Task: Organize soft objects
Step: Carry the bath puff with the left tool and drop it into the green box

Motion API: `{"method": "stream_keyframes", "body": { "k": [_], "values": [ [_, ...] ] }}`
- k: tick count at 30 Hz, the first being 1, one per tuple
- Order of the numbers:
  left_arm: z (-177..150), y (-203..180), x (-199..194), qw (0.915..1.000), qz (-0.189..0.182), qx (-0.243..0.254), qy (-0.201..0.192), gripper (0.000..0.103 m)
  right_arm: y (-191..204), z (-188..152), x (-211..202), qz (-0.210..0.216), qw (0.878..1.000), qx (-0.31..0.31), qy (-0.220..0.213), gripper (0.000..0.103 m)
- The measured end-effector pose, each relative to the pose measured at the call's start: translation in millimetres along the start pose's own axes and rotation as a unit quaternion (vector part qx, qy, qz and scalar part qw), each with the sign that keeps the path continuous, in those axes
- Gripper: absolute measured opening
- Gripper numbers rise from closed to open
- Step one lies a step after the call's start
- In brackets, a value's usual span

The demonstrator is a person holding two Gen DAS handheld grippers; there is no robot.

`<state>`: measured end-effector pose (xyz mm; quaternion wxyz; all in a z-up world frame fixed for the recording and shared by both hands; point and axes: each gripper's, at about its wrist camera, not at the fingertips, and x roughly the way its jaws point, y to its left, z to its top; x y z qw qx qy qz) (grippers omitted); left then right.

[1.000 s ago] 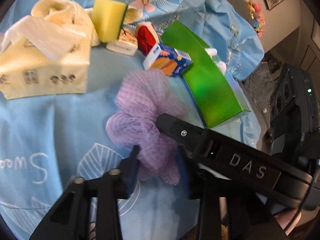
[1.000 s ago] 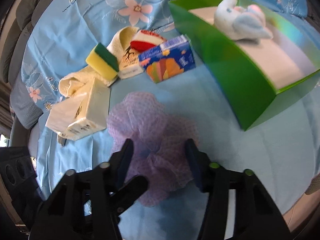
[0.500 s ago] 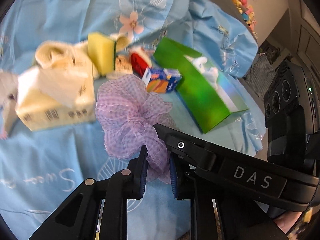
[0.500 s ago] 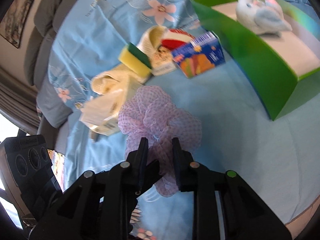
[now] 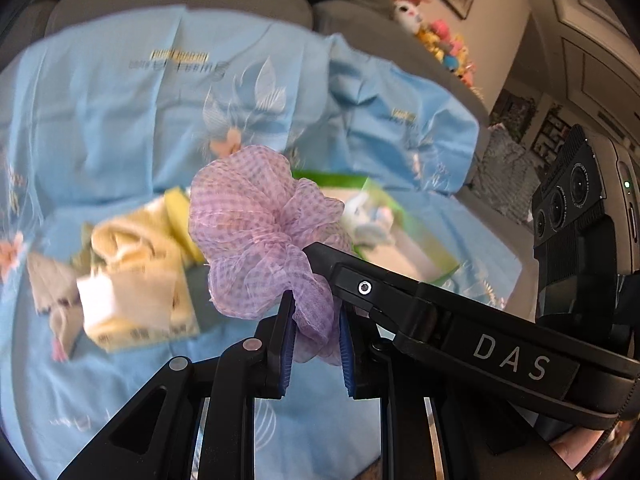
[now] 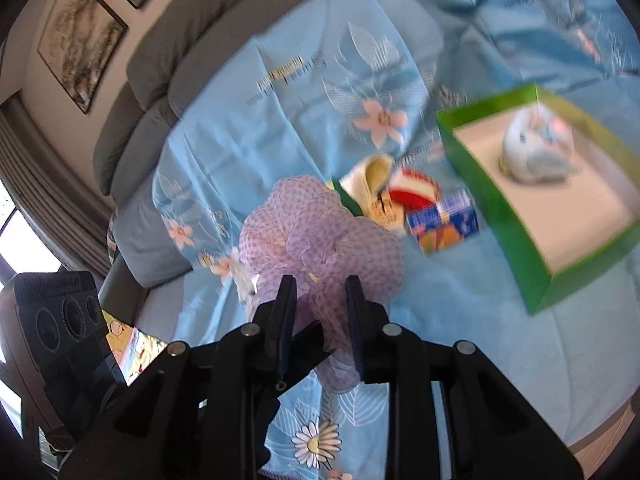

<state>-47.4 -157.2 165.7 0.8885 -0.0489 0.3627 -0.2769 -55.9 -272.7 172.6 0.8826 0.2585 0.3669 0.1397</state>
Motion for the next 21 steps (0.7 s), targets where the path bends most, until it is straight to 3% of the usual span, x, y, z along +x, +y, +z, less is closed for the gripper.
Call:
{"method": "stream_keyframes", "body": {
  "k": [11, 21],
  "values": [
    [50.5, -30.9, 3.7, 0.9974, -0.010, 0.054, -0.046, 0.019, 2.5, 49.4, -32.0, -0.005, 0.996, -0.017, -0.083, 0.026],
    [70.9, -64.4, 76.3, 0.9942, -0.054, 0.092, -0.013, 0.019, -53.4, 76.3, -36.9, -0.055, 0.991, 0.027, -0.120, 0.026]
  ]
}}
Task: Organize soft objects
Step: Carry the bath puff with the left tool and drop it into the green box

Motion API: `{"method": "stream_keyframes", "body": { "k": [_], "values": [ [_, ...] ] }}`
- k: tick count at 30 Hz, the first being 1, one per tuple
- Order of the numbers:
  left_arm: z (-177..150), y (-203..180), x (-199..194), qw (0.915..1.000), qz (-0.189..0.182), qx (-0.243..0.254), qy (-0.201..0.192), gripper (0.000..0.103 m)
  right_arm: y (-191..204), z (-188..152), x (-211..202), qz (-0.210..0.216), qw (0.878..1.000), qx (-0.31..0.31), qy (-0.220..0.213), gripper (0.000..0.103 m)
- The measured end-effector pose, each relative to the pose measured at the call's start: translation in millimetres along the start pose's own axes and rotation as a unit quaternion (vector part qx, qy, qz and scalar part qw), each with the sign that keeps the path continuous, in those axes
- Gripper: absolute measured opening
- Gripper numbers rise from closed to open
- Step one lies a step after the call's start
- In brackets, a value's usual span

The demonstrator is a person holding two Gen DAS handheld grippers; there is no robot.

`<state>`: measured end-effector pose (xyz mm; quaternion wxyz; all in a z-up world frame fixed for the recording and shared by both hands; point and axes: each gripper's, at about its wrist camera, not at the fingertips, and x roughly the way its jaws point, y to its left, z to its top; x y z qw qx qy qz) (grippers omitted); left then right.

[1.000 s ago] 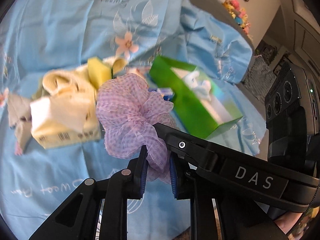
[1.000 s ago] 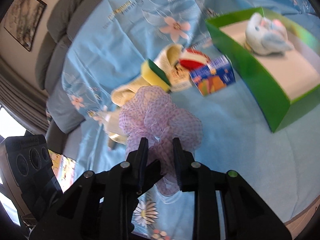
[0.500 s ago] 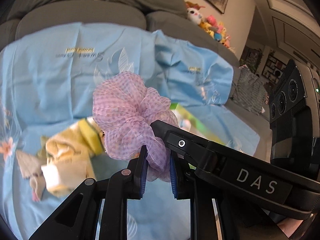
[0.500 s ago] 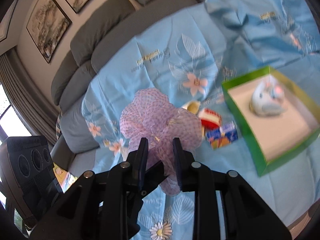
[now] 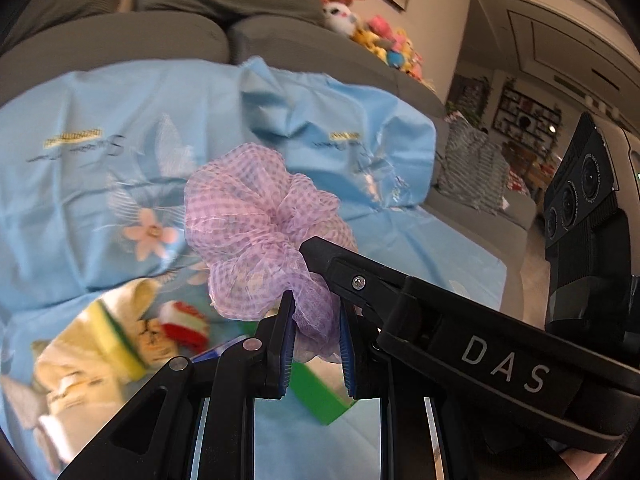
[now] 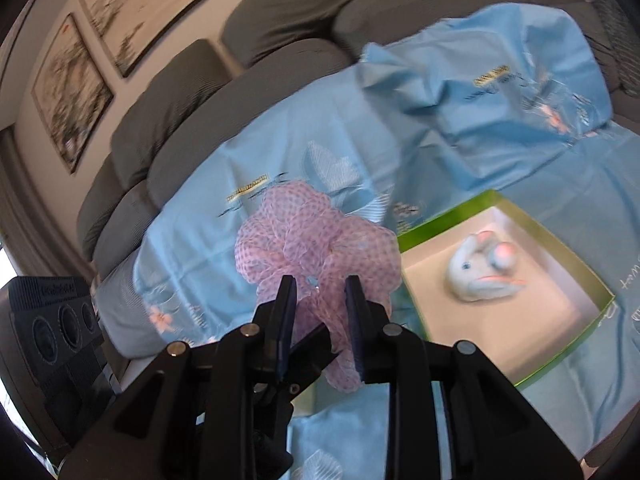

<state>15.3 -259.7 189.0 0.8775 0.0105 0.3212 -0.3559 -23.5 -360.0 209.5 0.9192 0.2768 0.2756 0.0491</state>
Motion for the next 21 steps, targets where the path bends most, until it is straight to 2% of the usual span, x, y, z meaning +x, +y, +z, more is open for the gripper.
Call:
{"method": "stream_keyframes", "body": {
  "k": [9, 13, 16, 21],
  "values": [
    [-4.1, -11.4, 87.8, 0.9957, -0.064, 0.000, 0.066, 0.019, -77.8, 2.0, 23.5, -0.070, 0.994, 0.080, 0.005, 0.026],
    [-12.4, -17.4, 111.9, 0.9925, -0.077, -0.006, 0.095, 0.019, -103.6, -1.5, 31.0, -0.099, 0.989, 0.108, 0.017, 0.026],
    [-19.5, -19.8, 123.0, 0.9896, -0.086, -0.015, 0.114, 0.019, -119.6, -6.2, 36.0, -0.129, 0.983, 0.124, 0.031, 0.026],
    [-27.2, -24.6, 134.7, 0.9861, -0.089, -0.019, 0.139, 0.019, -136.8, -11.4, 41.8, -0.155, 0.977, 0.142, 0.046, 0.026]
  ]
}}
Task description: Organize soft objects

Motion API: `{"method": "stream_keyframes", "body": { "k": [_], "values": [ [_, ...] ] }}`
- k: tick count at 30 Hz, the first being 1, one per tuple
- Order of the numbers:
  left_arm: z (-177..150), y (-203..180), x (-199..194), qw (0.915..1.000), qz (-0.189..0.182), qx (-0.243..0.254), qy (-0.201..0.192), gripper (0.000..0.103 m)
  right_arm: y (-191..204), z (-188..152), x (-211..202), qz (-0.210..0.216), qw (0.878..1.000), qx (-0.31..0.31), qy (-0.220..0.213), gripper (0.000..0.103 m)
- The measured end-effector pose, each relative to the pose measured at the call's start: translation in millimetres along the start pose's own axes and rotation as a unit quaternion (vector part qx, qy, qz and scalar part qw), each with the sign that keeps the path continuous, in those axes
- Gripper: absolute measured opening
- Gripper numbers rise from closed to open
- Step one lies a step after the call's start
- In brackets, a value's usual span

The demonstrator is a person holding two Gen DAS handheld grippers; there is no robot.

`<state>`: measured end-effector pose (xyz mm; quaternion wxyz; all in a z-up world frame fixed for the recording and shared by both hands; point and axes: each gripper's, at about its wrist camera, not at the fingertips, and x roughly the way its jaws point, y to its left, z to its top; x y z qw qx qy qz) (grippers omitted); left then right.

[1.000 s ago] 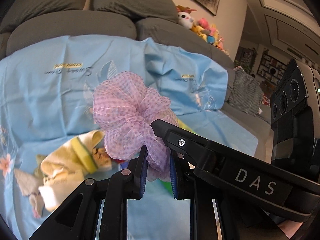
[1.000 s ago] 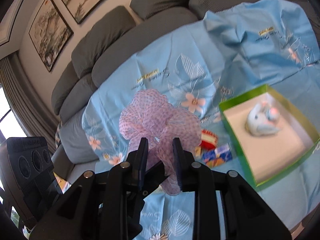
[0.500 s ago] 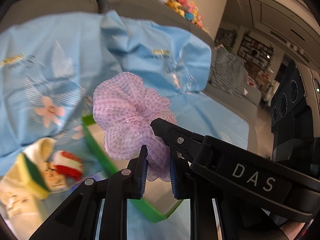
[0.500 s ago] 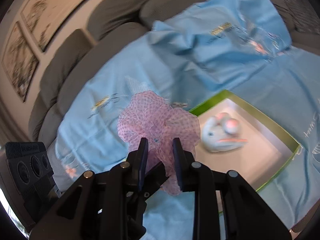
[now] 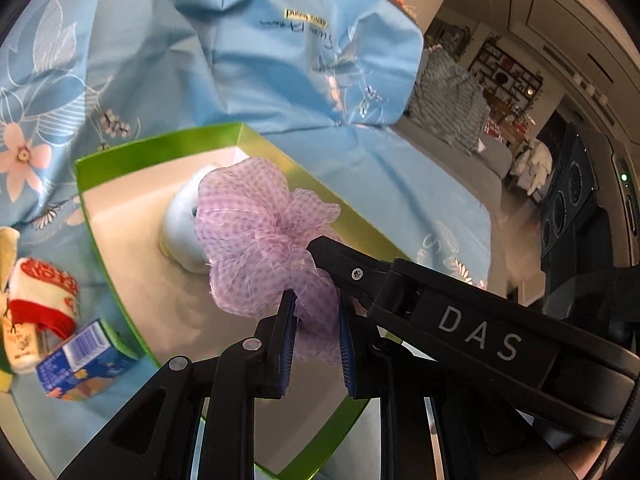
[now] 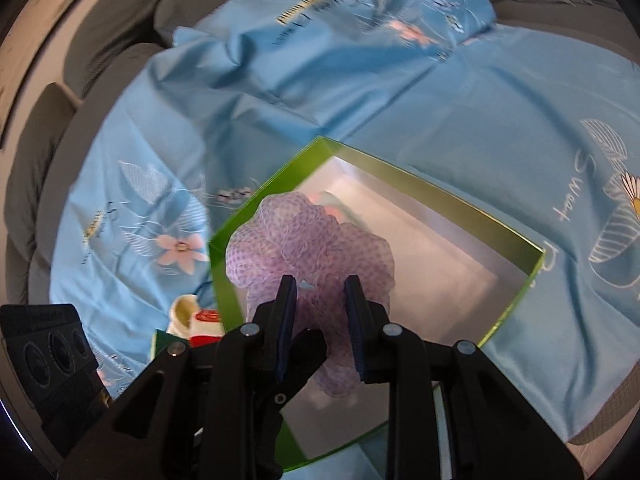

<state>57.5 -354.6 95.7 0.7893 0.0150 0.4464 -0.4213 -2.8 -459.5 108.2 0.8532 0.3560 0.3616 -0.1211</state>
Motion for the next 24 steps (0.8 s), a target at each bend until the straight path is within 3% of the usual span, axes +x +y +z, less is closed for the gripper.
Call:
{"method": "stream_keyframes", "body": {
  "k": [4, 6, 7, 8, 9, 10, 11, 13, 17, 24],
  "values": [
    [-1.0, -0.7, 1.9, 1.0000, 0.005, -0.005, 0.004, 0.020, -4.2, 0.3, 2.2, -0.025, 1.000, 0.002, -0.001, 0.026],
    [-2.9, -0.6, -3.3, 1.0000, 0.004, -0.001, 0.001, 0.020, -4.6, 0.3, 1.4, -0.031, 1.000, -0.001, -0.002, 0.032],
    [-4.1, -1.9, -8.7, 1.0000, 0.006, 0.003, 0.001, 0.020, -4.2, 0.3, 0.1, -0.032, 0.999, -0.005, -0.005, 0.044],
    [-4.3, -2.7, -11.7, 1.0000, 0.006, 0.006, 0.001, 0.028, -2.7, 0.1, -2.9, -0.034, 0.999, -0.013, -0.011, 0.061],
    [-5.0, -3.4, -16.8, 0.9999, 0.007, 0.008, 0.001, 0.036, -1.2, 0.0, -5.7, -0.034, 0.999, -0.019, -0.019, 0.068],
    [-6.3, -3.6, -23.8, 0.9999, 0.008, 0.008, -0.003, 0.055, 0.1, -0.3, -9.4, -0.030, 0.999, -0.023, -0.027, 0.077],
    [-8.5, -3.1, -33.2, 0.9998, 0.015, 0.005, -0.012, 0.069, 1.1, -0.6, -13.6, -0.021, 0.999, -0.023, -0.034, 0.080],
    [-12.6, -1.6, -51.2, 0.9988, 0.033, 0.001, -0.037, 0.078, 3.2, -0.5, -20.6, 0.000, 0.999, -0.018, -0.041, 0.082],
    [-26.7, 7.6, -91.1, 0.9960, 0.063, -0.011, -0.062, 0.079, 16.8, -4.8, -39.0, 0.022, 0.997, -0.035, -0.059, 0.090],
    [-70.5, 50.8, -167.1, 0.9817, 0.122, -0.093, -0.112, 0.079, 53.8, -16.9, -58.0, 0.085, 0.992, -0.066, -0.068, 0.102]
  ]
}}
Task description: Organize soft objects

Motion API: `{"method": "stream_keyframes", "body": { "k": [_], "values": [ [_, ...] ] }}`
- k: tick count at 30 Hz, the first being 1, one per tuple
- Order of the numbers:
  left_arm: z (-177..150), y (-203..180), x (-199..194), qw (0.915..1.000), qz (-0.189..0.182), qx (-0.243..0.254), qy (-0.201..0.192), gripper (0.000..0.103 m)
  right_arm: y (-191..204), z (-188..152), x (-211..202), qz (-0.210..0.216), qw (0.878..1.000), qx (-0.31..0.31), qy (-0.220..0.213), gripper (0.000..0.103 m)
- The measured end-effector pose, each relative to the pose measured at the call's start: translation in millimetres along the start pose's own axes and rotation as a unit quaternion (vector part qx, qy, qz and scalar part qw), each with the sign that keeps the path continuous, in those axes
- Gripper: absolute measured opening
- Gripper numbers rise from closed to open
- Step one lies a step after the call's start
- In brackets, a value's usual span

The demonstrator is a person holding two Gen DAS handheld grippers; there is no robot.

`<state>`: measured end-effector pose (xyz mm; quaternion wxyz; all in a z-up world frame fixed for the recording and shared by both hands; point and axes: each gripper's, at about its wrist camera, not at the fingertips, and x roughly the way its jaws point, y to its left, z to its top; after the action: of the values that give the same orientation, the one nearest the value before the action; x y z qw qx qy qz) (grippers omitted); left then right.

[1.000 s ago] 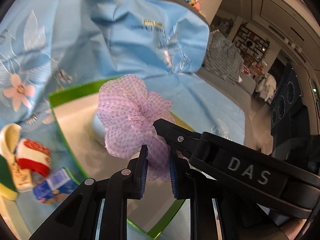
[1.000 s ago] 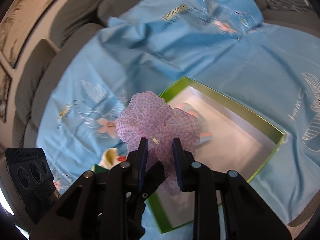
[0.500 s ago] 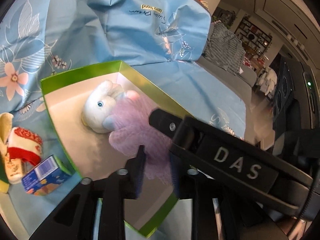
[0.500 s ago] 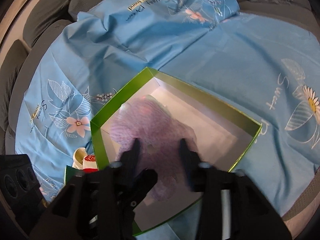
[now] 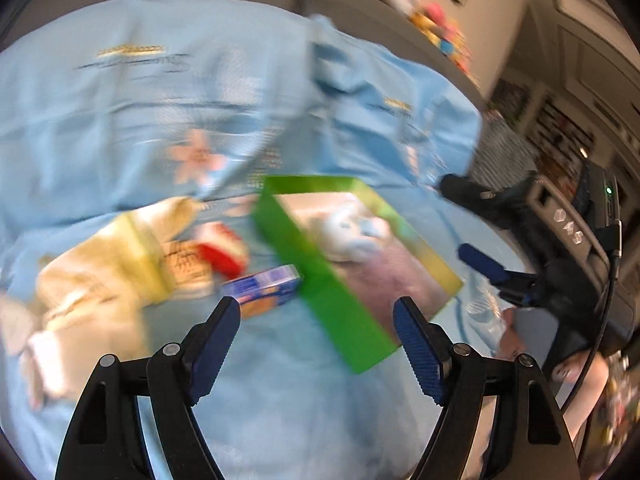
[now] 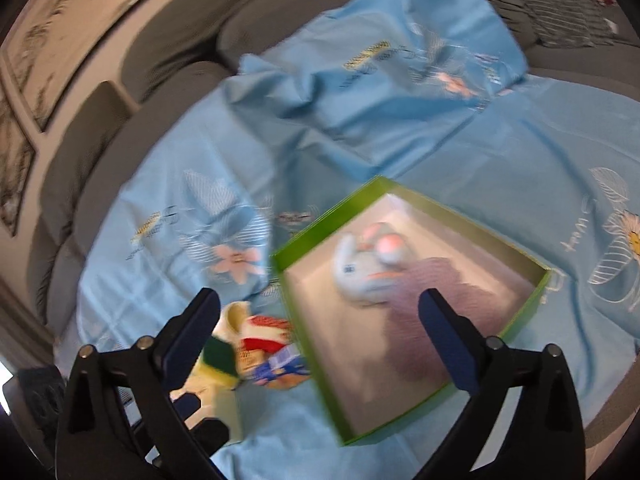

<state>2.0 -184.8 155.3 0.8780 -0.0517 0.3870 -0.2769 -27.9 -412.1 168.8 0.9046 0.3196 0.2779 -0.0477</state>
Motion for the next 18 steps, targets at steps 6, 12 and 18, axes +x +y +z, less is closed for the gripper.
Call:
{"method": "stream_keyframes", "body": {
  "k": [6, 12, 18],
  "values": [
    [-26.8, 60.6, -48.4, 0.9950, 0.061, -0.074, -0.027, 0.079, 48.2, -12.8, -0.6, 0.043, 0.999, -0.030, 0.015, 0.102],
    [-71.1, 128.1, -80.6, 0.9845, 0.133, -0.109, -0.033, 0.079, 96.6, -38.5, -8.6, 0.073, 0.993, -0.087, 0.030, 0.102],
    [-112.0, 197.2, -91.9, 0.9656, 0.180, -0.186, -0.028, 0.079, 144.1, -73.7, -6.3, 0.116, 0.980, -0.145, 0.073, 0.102]
  ]
}}
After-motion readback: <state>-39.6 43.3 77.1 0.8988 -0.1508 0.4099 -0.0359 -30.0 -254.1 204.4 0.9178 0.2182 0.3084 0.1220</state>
